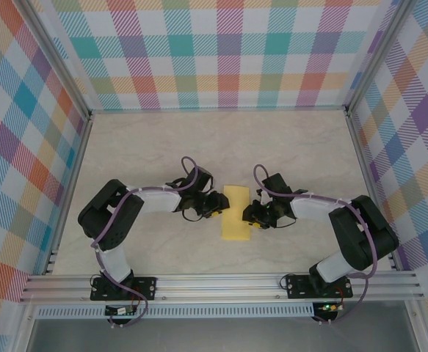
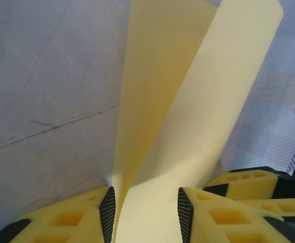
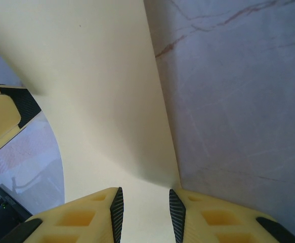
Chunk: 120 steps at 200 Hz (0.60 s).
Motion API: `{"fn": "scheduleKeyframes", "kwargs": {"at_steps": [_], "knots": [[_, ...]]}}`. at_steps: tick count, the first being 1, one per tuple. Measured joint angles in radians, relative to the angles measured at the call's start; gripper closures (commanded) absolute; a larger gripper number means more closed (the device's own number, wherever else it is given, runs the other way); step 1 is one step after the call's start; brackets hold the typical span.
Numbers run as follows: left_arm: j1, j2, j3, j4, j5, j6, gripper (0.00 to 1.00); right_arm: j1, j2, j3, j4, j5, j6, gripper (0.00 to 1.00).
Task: Fold a paper plane with a square sheet of paper (pick it up from the middle)
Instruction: Fold the triangle a second time at the center of the table.
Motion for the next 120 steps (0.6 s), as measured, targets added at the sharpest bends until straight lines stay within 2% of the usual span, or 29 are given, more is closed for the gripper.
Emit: {"fn": "scheduleKeyframes", "kwargs": {"at_steps": [69, 120], "knots": [[-0.003, 0.012, 0.000, 0.023, 0.009, -0.016, 0.68, -0.007, 0.007, -0.001, 0.005, -0.015, 0.000, 0.66], [-0.003, 0.012, 0.000, 0.021, -0.010, -0.016, 0.63, -0.007, 0.007, -0.001, 0.005, -0.016, 0.000, 0.67]]}}
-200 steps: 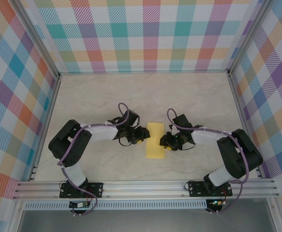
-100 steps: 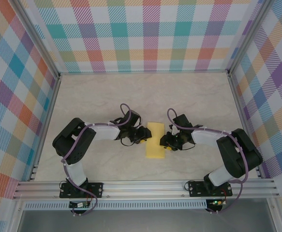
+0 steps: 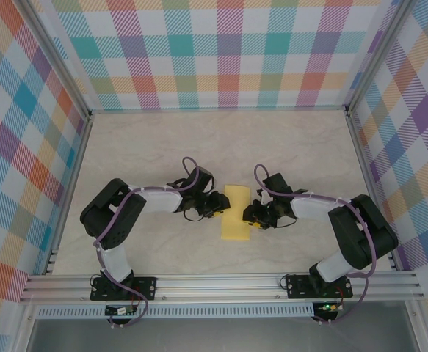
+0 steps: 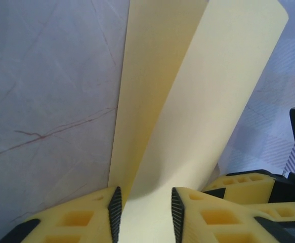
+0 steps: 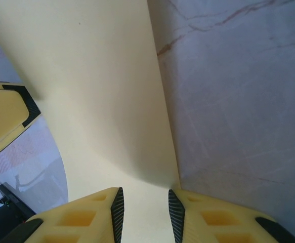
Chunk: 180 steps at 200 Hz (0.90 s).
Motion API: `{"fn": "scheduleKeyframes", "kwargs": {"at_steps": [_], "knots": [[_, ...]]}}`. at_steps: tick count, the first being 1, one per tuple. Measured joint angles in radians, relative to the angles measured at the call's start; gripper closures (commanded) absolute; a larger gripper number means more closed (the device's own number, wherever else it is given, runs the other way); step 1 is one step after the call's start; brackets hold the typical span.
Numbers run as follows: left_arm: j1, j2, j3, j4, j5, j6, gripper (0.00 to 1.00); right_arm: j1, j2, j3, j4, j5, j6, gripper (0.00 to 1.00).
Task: Fold a paper plane with a square sheet of paper (pick it up from the middle)
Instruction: Fold the triangle a second time at the center of the table.
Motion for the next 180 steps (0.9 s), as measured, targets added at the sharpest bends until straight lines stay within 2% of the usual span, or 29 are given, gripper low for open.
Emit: {"fn": "scheduleKeyframes", "kwargs": {"at_steps": [38, 100, 180], "knots": [[-0.005, -0.029, 0.000, -0.012, -0.050, 0.005, 0.62, 0.000, 0.000, -0.002, 0.002, 0.000, 0.000, 0.67], [-0.005, -0.026, 0.000, -0.004, -0.055, 0.003, 0.61, 0.000, 0.000, -0.002, 0.002, 0.000, 0.000, 0.67], [-0.005, -0.004, 0.000, 0.014, -0.039, 0.000, 0.67, -0.001, 0.000, -0.007, 0.011, -0.003, 0.000, 0.67]]}}
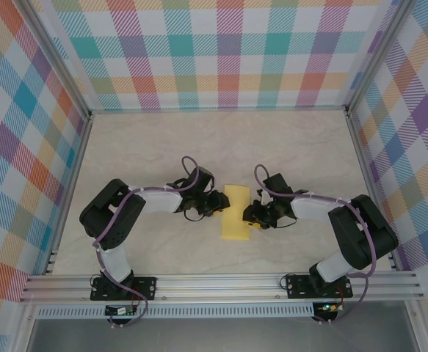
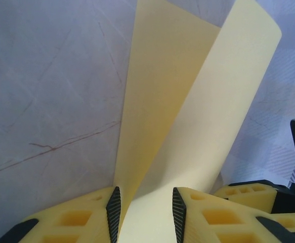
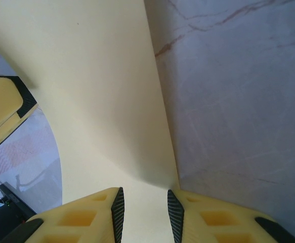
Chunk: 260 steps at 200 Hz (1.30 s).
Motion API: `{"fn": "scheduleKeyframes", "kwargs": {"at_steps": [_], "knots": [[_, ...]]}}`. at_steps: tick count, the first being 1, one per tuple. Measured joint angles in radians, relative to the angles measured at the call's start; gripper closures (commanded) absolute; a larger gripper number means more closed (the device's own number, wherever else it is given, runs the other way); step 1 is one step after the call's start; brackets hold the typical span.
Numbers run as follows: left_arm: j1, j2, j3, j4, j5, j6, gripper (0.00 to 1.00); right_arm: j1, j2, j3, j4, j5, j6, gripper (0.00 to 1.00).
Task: Fold a paper plane with a square sheet of paper (pick it up from the middle)
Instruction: Fold the triangle a second time at the center of the table.
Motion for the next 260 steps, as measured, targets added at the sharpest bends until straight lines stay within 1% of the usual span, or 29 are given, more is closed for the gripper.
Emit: {"fn": "scheduleKeyframes", "kwargs": {"at_steps": [12, 24, 40, 47, 58, 73, 87, 233, 253, 260], "knots": [[0.000, 0.002, 0.000, 0.010, 0.005, 0.000, 0.70, 0.000, 0.000, -0.003, 0.003, -0.001, 0.000, 0.66], [0.000, 0.002, 0.000, 0.013, 0.006, 0.000, 0.71, -0.001, -0.001, -0.004, 0.005, -0.003, 0.000, 0.66], [0.000, 0.002, 0.000, 0.015, 0.007, -0.001, 0.76, -0.002, -0.001, -0.005, 0.006, -0.004, 0.000, 0.66], [0.000, 0.002, 0.000, 0.016, 0.007, 0.000, 0.75, -0.003, -0.001, -0.005, 0.006, -0.004, 0.000, 0.66], [0.000, 0.002, 0.000, 0.016, 0.008, 0.000, 0.72, -0.003, -0.001, -0.005, 0.006, -0.005, 0.000, 0.66], [-0.001, 0.003, 0.000, 0.015, 0.007, 0.000, 0.71, -0.003, -0.001, -0.005, 0.007, -0.005, 0.000, 0.66], [-0.001, 0.004, 0.000, 0.014, 0.006, 0.000, 0.67, -0.003, -0.001, -0.005, 0.007, -0.006, 0.000, 0.66], [-0.006, -0.005, -0.011, 0.003, -0.005, -0.052, 0.65, -0.003, -0.001, -0.005, 0.009, -0.008, 0.000, 0.66], [-0.010, -0.005, -0.011, 0.000, -0.003, -0.052, 0.65, -0.003, -0.001, -0.005, 0.009, -0.008, 0.000, 0.66], [-0.011, -0.005, -0.011, 0.000, -0.003, -0.053, 0.68, -0.003, -0.001, -0.005, 0.009, -0.008, 0.000, 0.66]]}}
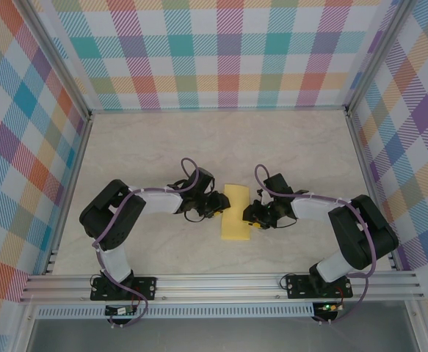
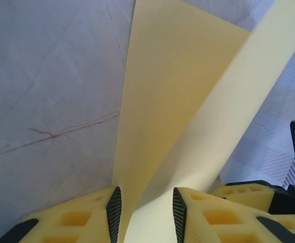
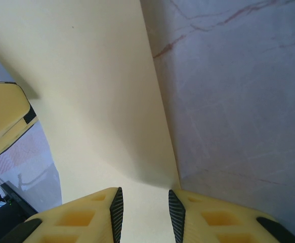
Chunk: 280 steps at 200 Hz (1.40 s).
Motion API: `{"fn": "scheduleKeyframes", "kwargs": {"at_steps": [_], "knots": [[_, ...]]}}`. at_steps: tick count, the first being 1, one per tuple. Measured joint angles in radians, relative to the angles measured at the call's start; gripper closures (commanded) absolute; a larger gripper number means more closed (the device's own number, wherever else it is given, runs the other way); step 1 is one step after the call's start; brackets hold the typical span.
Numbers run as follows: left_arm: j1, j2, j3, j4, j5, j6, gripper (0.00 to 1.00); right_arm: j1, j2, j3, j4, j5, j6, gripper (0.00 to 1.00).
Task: Fold a paper plane with a square sheet of paper (pick it up from the middle)
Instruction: Fold the triangle a second time at the center of the table.
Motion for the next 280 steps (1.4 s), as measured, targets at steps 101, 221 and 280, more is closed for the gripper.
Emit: {"fn": "scheduleKeyframes", "kwargs": {"at_steps": [101, 221, 280], "knots": [[-0.015, -0.039, 0.002, -0.084, -0.040, 0.008, 0.67, -0.002, 0.001, 0.000, 0.000, -0.003, 0.000, 0.65], [-0.044, -0.227, -0.076, -0.150, -0.039, -0.080, 0.60, -0.002, 0.001, 0.000, 0.000, -0.003, 0.000, 0.65], [-0.069, -0.179, -0.098, -0.081, 0.003, -0.148, 0.58, -0.002, 0.001, 0.000, 0.000, -0.003, 0.000, 0.65]]}}
